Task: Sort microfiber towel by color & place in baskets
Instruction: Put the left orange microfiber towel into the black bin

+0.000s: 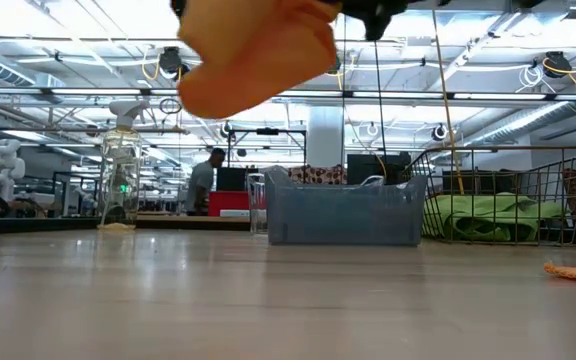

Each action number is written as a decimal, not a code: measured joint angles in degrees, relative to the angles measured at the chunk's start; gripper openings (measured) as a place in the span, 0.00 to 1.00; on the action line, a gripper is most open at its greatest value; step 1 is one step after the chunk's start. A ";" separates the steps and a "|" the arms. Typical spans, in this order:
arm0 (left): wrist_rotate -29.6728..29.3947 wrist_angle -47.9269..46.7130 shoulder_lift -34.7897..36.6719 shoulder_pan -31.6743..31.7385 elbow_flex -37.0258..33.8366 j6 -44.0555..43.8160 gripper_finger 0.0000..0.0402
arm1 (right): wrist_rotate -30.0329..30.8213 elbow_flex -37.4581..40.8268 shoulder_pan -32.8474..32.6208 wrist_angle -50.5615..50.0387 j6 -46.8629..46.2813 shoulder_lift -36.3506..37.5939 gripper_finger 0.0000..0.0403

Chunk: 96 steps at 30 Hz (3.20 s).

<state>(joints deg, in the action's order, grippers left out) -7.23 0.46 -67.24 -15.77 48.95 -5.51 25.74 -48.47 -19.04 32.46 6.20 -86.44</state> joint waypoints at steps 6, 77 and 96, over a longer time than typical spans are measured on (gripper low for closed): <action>-13.61 -13.53 4.57 -0.12 0.00 -4.75 0.77 | 5.92 -0.18 -1.30 -12.16 -0.50 8.43 0.01; -7.45 -1.47 4.63 12.82 -12.79 2.82 0.64 | -9.66 -16.44 19.86 -60.26 -21.21 -10.22 0.02; -7.45 -1.52 4.61 10.04 -12.76 2.59 0.64 | -12.35 -14.86 21.33 -58.79 -25.77 -18.98 0.15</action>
<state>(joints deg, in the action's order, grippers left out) -14.68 -1.06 -62.63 -5.73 36.18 -2.92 13.39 -63.33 2.28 -26.33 -19.58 -105.43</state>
